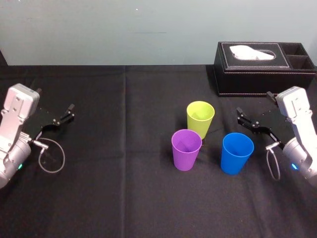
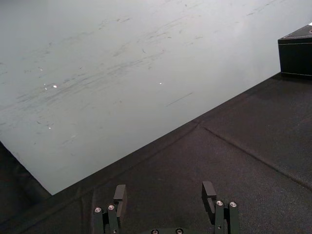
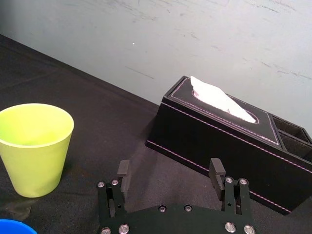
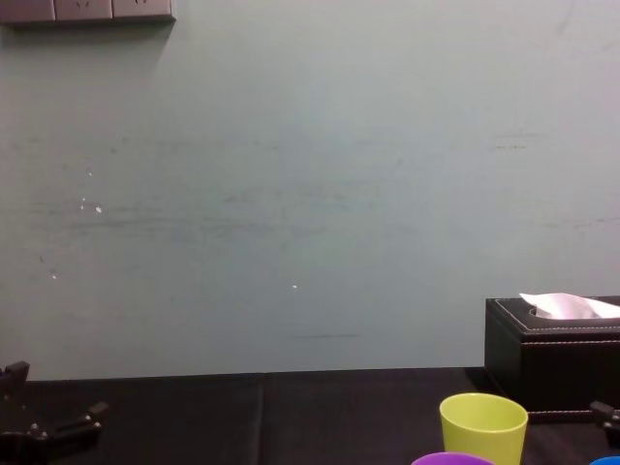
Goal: Stack the three plastic cups sequentially using one hand.
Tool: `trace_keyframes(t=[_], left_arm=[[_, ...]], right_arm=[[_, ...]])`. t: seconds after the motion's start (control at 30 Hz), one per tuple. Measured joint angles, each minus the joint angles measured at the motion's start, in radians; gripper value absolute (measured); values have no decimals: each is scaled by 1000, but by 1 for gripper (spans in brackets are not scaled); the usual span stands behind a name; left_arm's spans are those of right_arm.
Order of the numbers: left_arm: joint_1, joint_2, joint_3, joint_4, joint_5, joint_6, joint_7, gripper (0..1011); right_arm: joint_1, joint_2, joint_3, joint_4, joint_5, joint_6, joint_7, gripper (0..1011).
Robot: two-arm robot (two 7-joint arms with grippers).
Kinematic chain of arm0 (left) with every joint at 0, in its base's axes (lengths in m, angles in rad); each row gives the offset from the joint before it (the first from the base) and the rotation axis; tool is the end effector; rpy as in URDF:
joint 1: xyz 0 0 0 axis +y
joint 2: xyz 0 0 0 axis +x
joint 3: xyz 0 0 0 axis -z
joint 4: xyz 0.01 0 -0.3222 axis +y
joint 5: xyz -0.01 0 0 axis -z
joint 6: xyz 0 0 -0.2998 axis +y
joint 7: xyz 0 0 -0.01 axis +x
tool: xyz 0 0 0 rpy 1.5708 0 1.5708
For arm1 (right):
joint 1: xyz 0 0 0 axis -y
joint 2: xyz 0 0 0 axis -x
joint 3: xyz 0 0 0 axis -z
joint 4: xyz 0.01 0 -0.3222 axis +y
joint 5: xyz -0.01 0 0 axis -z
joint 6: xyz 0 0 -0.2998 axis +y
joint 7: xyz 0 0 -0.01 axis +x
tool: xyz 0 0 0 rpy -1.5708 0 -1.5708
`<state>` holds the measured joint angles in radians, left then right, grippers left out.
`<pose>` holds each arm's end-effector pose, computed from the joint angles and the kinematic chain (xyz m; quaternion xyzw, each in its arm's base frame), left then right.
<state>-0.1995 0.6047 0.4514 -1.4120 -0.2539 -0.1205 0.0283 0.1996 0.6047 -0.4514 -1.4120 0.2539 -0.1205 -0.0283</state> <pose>0.3548 0.1034 -0.3265 0.1415 -0.1325 0.5799 0.7913 0.3549 -0.1034 -0.3265 -0.1415 -0.1325 -0.5799 0.7913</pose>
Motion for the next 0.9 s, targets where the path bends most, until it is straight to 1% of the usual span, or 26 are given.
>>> trace_keyframes(t=[0.9], left_arm=[[0, 0, 0, 0, 0, 0, 0, 1011]], right_arm=[[0, 0, 0, 0, 0, 0, 0, 1003]])
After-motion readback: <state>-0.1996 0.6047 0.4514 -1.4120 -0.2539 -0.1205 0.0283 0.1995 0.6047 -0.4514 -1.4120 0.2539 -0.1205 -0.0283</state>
